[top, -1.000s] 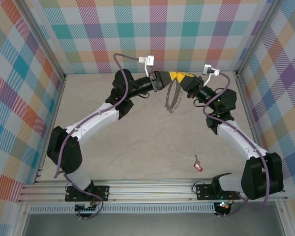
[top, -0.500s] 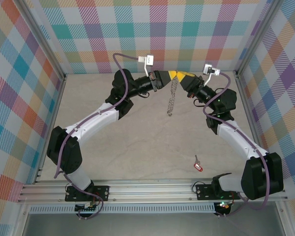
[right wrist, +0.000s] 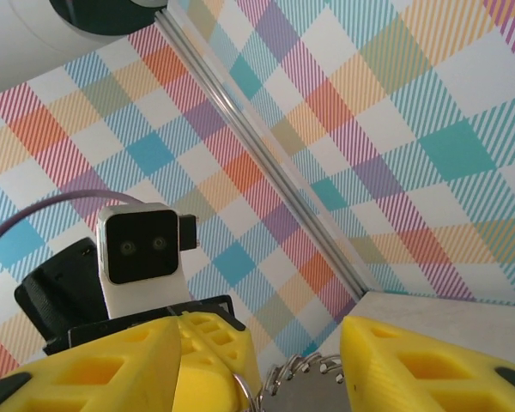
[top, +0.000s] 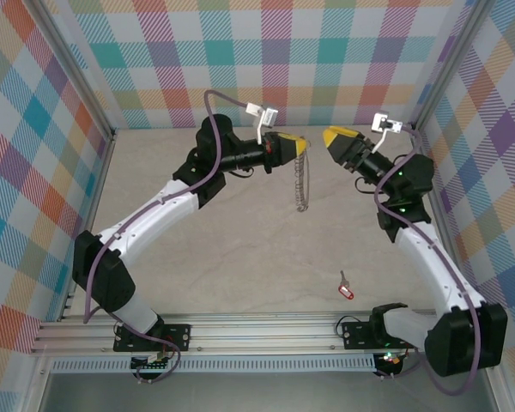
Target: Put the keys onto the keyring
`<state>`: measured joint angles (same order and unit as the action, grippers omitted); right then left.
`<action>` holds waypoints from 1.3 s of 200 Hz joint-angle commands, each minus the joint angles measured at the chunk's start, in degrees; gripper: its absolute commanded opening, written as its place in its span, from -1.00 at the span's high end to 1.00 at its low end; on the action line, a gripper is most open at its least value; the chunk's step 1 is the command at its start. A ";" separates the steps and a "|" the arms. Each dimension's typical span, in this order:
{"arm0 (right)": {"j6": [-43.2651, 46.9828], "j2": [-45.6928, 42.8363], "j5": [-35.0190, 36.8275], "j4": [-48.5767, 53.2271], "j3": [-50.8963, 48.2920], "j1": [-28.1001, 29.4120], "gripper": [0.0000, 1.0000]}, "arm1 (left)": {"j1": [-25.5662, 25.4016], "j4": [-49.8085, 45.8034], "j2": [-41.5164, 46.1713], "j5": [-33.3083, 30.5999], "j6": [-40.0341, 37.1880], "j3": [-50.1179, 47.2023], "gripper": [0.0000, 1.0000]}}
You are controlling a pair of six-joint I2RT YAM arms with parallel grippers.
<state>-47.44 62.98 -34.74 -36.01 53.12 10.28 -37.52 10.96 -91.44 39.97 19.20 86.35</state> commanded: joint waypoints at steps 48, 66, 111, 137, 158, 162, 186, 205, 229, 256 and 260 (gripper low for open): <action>9.74 -1.34 -16.52 16.10 6.42 -0.53 -0.03 | 0.26 -19.49 1.20 7.45 -21.04 10.05 1.00; 9.67 -0.70 -18.39 15.79 6.42 -0.53 -0.03 | 0.25 -22.08 0.46 8.08 -22.83 11.83 1.00; 7.83 1.68 -21.05 12.57 6.20 -0.37 0.07 | 0.30 -23.44 -1.24 9.61 -23.38 14.02 1.00; 7.42 2.23 -21.48 11.63 6.12 0.08 0.16 | 0.25 -23.53 -1.80 10.15 -23.23 14.72 1.00; 7.44 2.23 -21.51 11.32 5.96 0.33 0.24 | 0.25 -23.71 -2.06 10.22 -23.28 14.99 1.00; 7.37 2.23 -21.49 11.36 5.94 0.43 0.25 | 0.26 -23.71 -2.08 10.24 -23.28 14.99 1.00; 7.10 2.30 -21.71 10.93 6.03 0.70 0.37 | 0.25 -23.71 -2.42 10.46 -23.26 15.16 1.00; 6.97 2.65 -22.14 10.70 6.16 1.13 0.47 | 0.26 -23.62 -2.69 10.48 -23.09 15.43 1.00; 6.97 3.03 -22.89 10.61 6.29 1.57 0.55 | 0.26 -23.53 -2.79 10.54 -22.99 15.61 1.00; 6.99 3.20 -23.87 10.81 6.37 1.98 0.61 | 0.25 -23.35 -2.69 10.42 -22.92 15.70 1.00; 7.01 3.21 -24.12 10.83 6.38 2.01 0.64 | 0.26 -23.27 -2.69 10.41 -22.83 15.67 1.00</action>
<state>-40.25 65.93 -56.34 -23.46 58.13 11.73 -37.41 -13.56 -94.24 48.97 -2.87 99.59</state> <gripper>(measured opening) 0.203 0.049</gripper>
